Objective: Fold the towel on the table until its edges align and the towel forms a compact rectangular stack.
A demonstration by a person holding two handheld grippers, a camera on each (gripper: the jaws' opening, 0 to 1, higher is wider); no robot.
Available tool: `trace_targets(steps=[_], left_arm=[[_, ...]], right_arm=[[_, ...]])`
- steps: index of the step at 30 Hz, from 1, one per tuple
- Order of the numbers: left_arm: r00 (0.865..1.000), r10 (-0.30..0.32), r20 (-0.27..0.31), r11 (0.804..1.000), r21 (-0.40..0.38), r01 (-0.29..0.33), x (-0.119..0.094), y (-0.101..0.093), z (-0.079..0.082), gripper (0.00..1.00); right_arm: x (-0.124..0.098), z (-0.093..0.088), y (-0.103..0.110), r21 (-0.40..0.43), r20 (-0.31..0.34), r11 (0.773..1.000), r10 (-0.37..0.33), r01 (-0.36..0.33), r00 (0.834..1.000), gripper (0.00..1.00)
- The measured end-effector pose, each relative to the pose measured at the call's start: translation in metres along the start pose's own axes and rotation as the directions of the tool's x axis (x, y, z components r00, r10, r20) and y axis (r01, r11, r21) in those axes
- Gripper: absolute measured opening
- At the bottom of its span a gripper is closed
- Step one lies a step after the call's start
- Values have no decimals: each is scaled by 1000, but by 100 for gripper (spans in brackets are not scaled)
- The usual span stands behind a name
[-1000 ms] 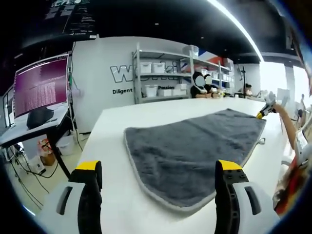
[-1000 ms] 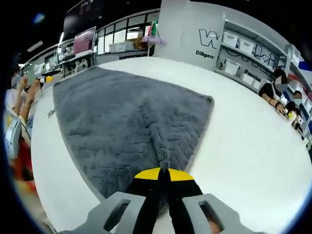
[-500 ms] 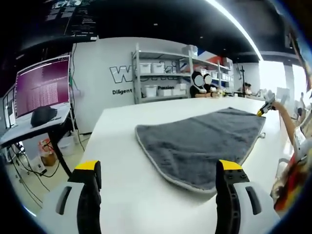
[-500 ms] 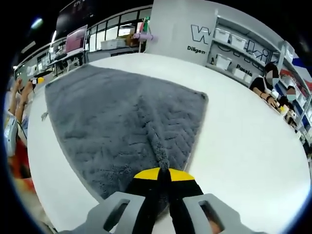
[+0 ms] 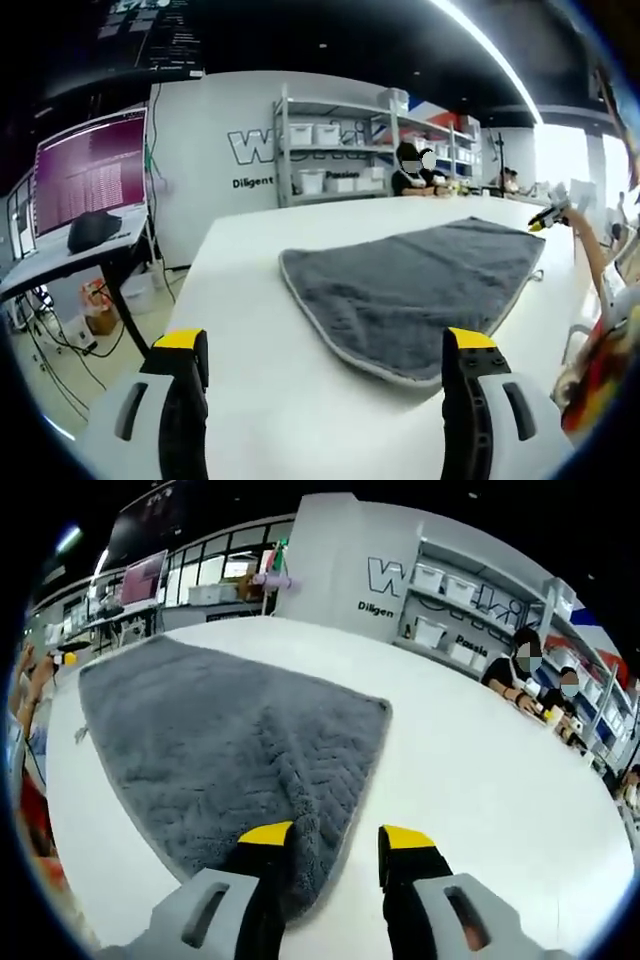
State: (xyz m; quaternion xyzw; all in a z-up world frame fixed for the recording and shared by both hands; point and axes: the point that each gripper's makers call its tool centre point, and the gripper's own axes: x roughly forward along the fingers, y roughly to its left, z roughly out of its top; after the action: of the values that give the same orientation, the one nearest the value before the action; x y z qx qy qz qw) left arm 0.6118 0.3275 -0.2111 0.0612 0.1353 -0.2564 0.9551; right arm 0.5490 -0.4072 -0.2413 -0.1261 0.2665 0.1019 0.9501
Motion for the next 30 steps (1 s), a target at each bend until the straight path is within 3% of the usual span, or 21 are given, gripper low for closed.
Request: trace_targets(steps=[4,8,18,22,27,30], left_arm=[[1000,-5,-8,1000,7,5,-1,-2,-1,96],[1000,-14,-12,1000,12,14,-1,-5,-2,96],[999,-27,-41,999,25,28,-2,-10,-7,99],[997,-54,-59,997,44,56,-2,-21,-11,99],[994,-106,-40,992,62,108,-1,-37,-8,98],[981,-182,-61,970,152,190,-1,-58,-10,91]], right_arm=[[-8,3,10,8,29,999,45,-45,999,51],[-10,-8,31,-27,-12,995,98,-99,995,69],[-24,-5,64,-97,29,982,167,-164,986,99],[-30,0,73,-124,52,976,186,-178,981,99],[-32,1,78,-135,57,973,198,-189,978,99],[-33,1,77,-143,59,970,205,-195,977,99]])
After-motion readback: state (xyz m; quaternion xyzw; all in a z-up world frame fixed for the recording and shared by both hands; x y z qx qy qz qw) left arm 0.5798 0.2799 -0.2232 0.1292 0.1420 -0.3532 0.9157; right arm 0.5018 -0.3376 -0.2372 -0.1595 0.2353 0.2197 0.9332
